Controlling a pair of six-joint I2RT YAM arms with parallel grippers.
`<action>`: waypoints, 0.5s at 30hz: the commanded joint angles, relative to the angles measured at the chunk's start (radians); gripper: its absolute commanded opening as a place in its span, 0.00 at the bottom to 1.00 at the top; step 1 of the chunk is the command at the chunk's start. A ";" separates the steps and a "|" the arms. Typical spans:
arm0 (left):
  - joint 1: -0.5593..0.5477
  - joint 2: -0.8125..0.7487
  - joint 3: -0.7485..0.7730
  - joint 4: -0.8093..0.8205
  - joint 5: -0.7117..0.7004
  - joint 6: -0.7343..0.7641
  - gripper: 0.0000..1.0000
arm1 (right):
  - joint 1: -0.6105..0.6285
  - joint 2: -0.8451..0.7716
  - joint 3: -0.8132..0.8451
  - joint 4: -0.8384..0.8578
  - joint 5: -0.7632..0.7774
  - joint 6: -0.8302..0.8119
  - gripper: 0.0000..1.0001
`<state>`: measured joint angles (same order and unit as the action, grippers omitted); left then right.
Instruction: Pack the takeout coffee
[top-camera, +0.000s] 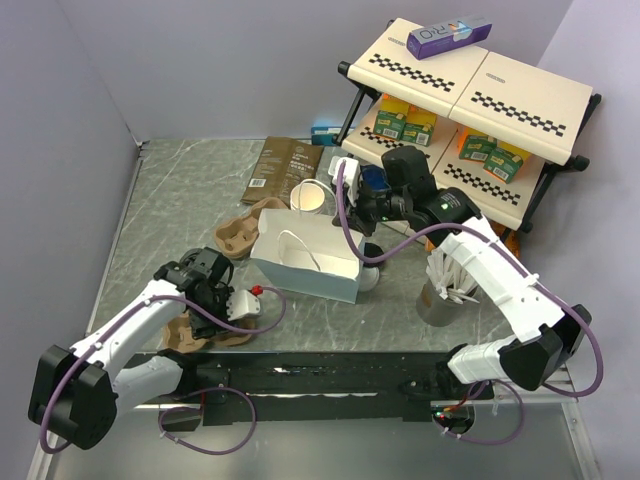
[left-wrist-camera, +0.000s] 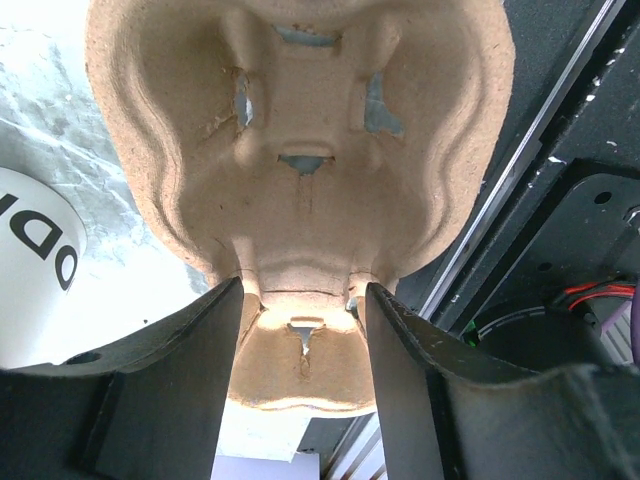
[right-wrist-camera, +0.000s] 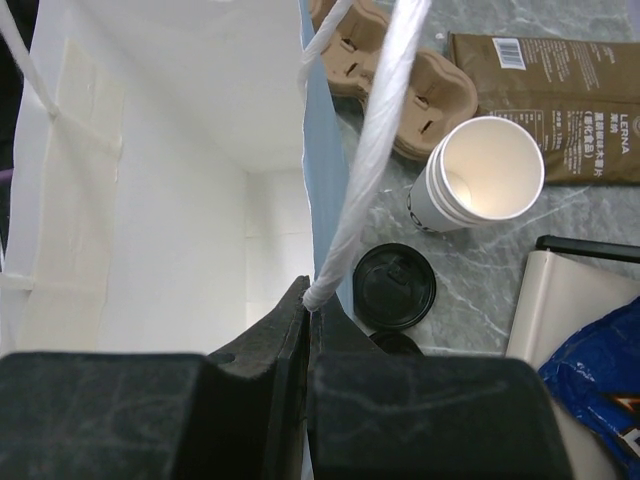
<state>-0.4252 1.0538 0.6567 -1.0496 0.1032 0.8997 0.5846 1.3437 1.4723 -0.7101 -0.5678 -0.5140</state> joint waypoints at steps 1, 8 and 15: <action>-0.004 0.014 0.011 0.031 -0.014 -0.030 0.58 | -0.005 0.011 0.060 0.041 -0.024 0.012 0.00; -0.004 0.038 0.015 0.031 -0.022 -0.028 0.57 | -0.005 0.006 0.062 0.038 -0.020 0.009 0.00; -0.004 0.051 0.017 0.022 -0.023 -0.010 0.43 | -0.006 -0.006 0.056 0.044 -0.012 0.014 0.00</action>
<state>-0.4252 1.0954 0.6567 -1.0275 0.0811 0.8772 0.5842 1.3502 1.4876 -0.7094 -0.5686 -0.5140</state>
